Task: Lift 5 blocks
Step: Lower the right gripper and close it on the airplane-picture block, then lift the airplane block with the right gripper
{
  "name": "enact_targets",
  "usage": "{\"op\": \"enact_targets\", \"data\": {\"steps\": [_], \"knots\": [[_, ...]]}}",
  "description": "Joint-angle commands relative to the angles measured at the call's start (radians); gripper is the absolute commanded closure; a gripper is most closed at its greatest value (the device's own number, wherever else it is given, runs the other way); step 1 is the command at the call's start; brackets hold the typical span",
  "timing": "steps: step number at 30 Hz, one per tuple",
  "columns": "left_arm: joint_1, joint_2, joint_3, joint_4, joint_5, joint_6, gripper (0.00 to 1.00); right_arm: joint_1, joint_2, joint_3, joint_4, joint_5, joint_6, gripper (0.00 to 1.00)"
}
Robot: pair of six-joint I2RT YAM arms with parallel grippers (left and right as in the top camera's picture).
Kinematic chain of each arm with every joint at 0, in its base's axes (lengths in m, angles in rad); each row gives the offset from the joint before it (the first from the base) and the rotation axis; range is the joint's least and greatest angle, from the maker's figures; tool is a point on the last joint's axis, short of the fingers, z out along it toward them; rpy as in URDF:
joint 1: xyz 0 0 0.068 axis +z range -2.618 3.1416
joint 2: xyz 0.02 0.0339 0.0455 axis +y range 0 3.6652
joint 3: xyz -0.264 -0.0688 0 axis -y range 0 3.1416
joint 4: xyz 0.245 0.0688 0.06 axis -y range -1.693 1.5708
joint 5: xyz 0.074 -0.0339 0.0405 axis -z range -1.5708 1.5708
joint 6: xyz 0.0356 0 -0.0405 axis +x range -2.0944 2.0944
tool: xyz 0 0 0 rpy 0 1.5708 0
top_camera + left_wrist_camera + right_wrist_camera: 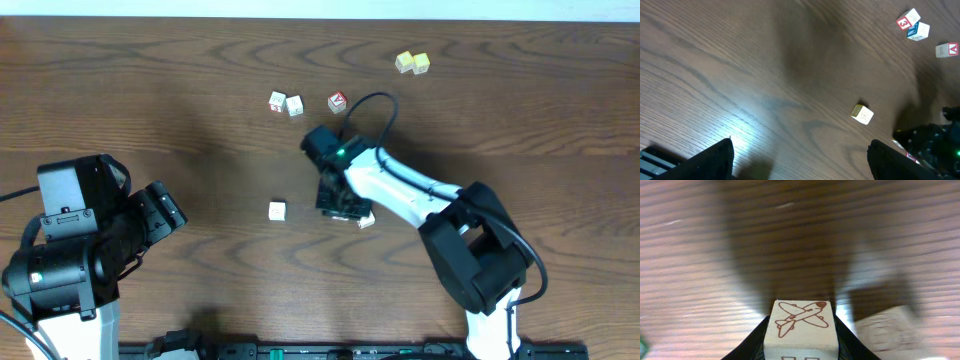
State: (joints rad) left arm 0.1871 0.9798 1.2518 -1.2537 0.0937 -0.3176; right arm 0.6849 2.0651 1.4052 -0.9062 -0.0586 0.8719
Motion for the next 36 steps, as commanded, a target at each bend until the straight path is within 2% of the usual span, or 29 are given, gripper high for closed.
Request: {"op": "enact_targets", "data": {"steps": [1,11,15,22,34,36], "knots": [[-0.003,0.0,0.009,-0.003,-0.016,-0.009,0.14,-0.045,0.0,0.0,-0.036,-0.003,-0.085,0.71],[-0.003,-0.001,0.009,-0.003,-0.016,-0.009,0.14,-0.109,0.0,0.0,-0.059,-0.008,-0.209,0.68],[-0.003,-0.001,0.009,-0.003,-0.016,-0.009,0.14,-0.141,0.0,0.0,-0.049,-0.082,-0.276,0.67],[-0.003,-0.001,0.009,-0.003,-0.016,-0.009,0.14,-0.106,0.0,0.0,-0.025,-0.115,-0.325,0.68],[-0.003,-0.001,0.009,-0.003,-0.016,-0.009,0.14,-0.08,0.0,0.0,-0.03,-0.048,-0.282,0.66],[-0.003,-0.001,0.009,-0.003,-0.016,-0.009,0.14,-0.095,0.0,0.0,-0.033,-0.047,-0.281,0.69]]}}
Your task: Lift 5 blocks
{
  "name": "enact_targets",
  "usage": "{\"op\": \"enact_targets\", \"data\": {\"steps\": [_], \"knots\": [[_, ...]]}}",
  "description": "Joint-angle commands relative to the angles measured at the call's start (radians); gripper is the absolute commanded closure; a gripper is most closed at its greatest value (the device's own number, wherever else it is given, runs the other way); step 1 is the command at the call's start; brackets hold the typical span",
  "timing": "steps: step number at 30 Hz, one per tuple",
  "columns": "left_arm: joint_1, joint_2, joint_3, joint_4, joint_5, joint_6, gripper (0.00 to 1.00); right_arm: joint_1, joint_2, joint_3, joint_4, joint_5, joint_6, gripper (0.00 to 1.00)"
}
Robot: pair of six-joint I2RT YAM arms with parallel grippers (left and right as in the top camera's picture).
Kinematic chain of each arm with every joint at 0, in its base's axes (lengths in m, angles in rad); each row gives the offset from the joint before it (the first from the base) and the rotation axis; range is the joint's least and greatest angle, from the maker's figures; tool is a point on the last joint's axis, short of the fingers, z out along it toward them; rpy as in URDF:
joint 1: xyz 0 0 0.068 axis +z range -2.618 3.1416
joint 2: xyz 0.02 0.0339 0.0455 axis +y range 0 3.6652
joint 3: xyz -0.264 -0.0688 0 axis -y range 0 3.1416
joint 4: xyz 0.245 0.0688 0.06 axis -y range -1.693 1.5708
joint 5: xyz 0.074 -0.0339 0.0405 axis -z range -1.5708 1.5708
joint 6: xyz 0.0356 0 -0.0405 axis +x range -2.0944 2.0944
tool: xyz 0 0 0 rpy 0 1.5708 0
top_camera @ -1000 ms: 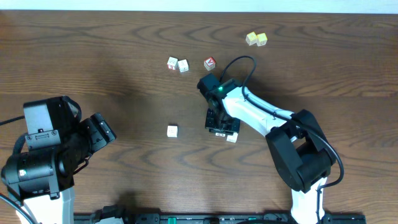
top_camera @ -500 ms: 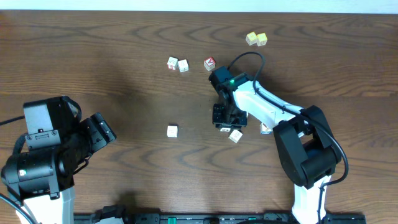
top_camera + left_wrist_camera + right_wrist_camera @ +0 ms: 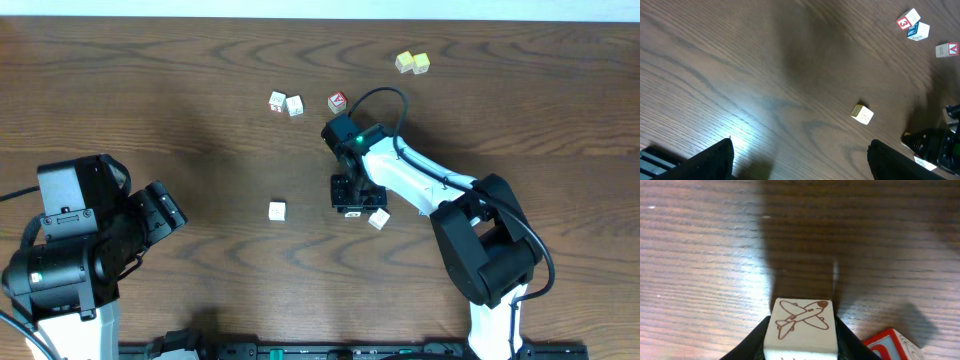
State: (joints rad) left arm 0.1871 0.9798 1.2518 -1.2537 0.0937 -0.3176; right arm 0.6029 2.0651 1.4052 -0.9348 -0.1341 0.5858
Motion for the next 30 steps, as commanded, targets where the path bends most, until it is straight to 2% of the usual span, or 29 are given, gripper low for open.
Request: {"op": "enact_targets", "data": {"steps": [1,7,17,23,30], "knots": [[-0.003,0.0,0.009,-0.003,-0.016,-0.009,0.14,-0.019,0.0,0.0,-0.007,0.028,0.005,0.69],[-0.003,0.0,0.009,-0.003,-0.016,-0.009,0.14,-0.056,0.0,0.0,-0.018,0.028,0.019,0.72],[-0.003,0.0,0.009,-0.003,-0.016,-0.009,0.14,-0.059,0.0,0.002,-0.012,0.027,-0.019,0.67],[-0.003,0.0,0.009,-0.003,-0.016,-0.009,0.14,-0.059,0.0,0.033,-0.05,0.029,-0.045,0.53],[-0.003,0.0,0.009,-0.003,-0.016,-0.009,0.14,-0.06,0.0,0.145,-0.161,0.029,-0.049,0.47]]}}
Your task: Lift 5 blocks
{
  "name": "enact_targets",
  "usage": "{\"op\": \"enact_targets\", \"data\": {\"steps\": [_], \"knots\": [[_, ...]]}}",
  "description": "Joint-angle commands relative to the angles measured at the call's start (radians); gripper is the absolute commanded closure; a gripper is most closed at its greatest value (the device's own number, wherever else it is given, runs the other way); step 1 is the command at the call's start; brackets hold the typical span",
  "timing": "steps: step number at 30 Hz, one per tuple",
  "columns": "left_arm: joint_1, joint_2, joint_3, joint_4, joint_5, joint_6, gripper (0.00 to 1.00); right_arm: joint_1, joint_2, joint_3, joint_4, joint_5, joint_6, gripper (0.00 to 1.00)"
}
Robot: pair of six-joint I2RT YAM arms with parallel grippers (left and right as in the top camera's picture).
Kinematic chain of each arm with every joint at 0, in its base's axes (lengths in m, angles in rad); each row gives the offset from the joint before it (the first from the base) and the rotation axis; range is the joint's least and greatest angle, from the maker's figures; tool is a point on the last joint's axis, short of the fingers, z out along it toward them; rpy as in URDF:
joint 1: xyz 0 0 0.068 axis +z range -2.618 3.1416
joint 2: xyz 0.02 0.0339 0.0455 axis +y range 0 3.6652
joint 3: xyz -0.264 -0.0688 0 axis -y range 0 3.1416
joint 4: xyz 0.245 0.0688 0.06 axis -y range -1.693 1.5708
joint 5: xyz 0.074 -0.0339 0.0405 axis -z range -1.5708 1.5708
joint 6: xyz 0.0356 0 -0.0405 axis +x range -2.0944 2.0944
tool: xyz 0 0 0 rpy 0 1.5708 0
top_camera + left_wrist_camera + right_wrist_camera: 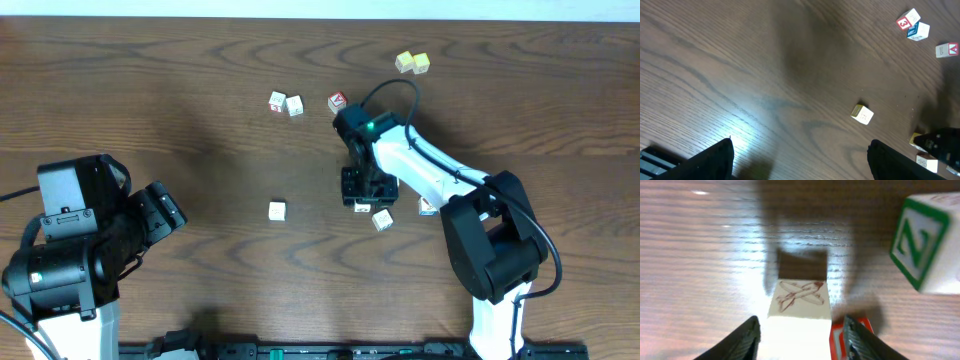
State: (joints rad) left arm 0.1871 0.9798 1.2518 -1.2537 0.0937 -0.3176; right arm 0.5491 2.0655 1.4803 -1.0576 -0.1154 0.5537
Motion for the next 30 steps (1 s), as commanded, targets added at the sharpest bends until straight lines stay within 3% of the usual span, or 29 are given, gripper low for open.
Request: {"op": "enact_targets", "data": {"steps": [1,6,9,13,27,30], "knots": [[-0.003,-0.001,0.009,-0.003,-0.016,-0.009,0.14,-0.008,-0.001,0.09,-0.062,0.01,-0.024,0.47],[-0.003,0.0,0.009,-0.003,-0.016,-0.009,0.14,-0.035,-0.001,0.217,-0.236,0.01,-0.115,0.42],[-0.003,-0.001,0.009,-0.003,-0.016,-0.009,0.14,-0.045,-0.001,0.233,-0.352,0.01,-0.252,0.27],[-0.003,-0.001,0.009,-0.003,-0.016,-0.009,0.14,-0.042,-0.001,0.19,-0.451,0.011,-0.376,0.27],[-0.003,0.0,0.009,-0.003,-0.016,-0.009,0.14,-0.04,-0.001,-0.017,-0.195,0.063,-0.425,0.31],[-0.003,0.0,0.009,-0.003,-0.016,-0.009,0.14,-0.04,-0.001,-0.017,-0.183,0.062,-0.431,0.4]]}}
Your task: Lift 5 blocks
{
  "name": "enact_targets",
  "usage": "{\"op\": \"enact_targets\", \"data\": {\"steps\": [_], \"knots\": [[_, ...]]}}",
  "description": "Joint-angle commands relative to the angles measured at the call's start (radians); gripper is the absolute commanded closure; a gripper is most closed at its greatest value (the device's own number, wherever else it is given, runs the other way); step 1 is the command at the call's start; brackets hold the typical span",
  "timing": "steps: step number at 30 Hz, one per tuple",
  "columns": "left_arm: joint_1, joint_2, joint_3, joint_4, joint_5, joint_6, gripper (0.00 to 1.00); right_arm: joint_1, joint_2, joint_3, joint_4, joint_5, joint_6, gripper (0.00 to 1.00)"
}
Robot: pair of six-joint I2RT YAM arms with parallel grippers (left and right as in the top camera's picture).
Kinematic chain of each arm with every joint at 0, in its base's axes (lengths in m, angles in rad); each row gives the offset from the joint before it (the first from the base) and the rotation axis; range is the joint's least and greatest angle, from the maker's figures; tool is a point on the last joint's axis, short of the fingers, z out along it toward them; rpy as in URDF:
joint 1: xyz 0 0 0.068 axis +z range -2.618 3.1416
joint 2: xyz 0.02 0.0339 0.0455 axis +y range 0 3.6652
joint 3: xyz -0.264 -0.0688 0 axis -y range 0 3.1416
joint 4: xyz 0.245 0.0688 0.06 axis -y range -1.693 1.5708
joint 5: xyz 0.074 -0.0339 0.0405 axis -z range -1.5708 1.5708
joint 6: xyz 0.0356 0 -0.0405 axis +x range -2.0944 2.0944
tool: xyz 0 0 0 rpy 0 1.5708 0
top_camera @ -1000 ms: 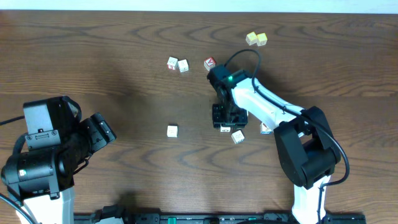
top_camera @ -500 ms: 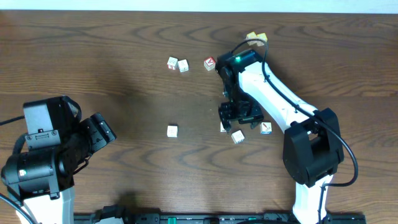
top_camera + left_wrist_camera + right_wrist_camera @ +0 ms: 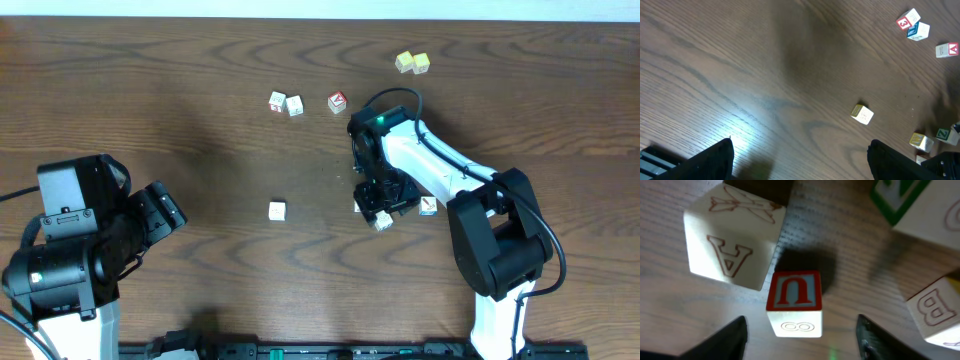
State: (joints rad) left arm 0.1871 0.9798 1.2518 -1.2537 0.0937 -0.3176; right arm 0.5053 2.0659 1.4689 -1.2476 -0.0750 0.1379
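Note:
My right gripper (image 3: 802,342) is open and low over the table, and a red U block with an 8 on its side (image 3: 794,302) stands between its fingers (image 3: 735,340). Just beyond, to the left, lies the cream airplane/A block (image 3: 732,240). A green-lettered block (image 3: 915,205) and a B block (image 3: 935,310) sit to the right. In the overhead view the right gripper (image 3: 381,203) covers this cluster. My left gripper (image 3: 800,162) hangs open over bare wood at the near left, with nothing in it.
A lone white block (image 3: 277,210) lies left of the cluster. Further back are a pair of blocks (image 3: 285,103), a red-and-white block (image 3: 338,102) and two yellow blocks (image 3: 412,63). Another block (image 3: 428,206) rests right of the right gripper.
My right gripper, open over the airplane block then, now sits a little right and nearer, with the red U block between its fingers. The airplane block stays on the table. The left arm is unchanged.
My right gripper was first shut on the airplane block near the table's middle. It still held the block further right. Then the block stood on the table beside a red and a green block, the fingers open. Now the open fingers flank the red U block.

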Motion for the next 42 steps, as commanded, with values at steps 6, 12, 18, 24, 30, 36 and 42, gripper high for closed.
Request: {"op": "enact_targets", "data": {"steps": [6,12,18,24,30,36,42], "knots": [[-0.003,-0.001,0.009,-0.003,-0.016,-0.009,0.14,0.004,-0.001,-0.018,0.007,0.021,-0.015,0.47],[-0.003,-0.001,0.009,-0.003,-0.016,-0.009,0.14,0.004,-0.001,-0.053,0.026,0.021,-0.023,0.46],[-0.003,-0.001,0.009,-0.003,-0.016,-0.009,0.14,0.004,-0.001,-0.07,0.057,0.022,-0.023,0.53],[-0.003,-0.001,0.009,-0.003,-0.016,-0.009,0.14,0.003,-0.001,-0.07,0.085,0.022,-0.019,0.7],[-0.003,-0.001,0.009,-0.003,-0.016,-0.009,0.14,-0.006,-0.001,-0.069,0.097,0.046,0.031,0.75],[-0.003,0.0,0.009,-0.003,-0.016,-0.009,0.14,-0.048,-0.001,-0.069,0.097,0.092,0.14,0.76],[-0.003,0.0,0.009,-0.003,-0.016,-0.009,0.14,-0.07,-0.001,-0.069,0.112,0.042,0.181,0.76]]}}
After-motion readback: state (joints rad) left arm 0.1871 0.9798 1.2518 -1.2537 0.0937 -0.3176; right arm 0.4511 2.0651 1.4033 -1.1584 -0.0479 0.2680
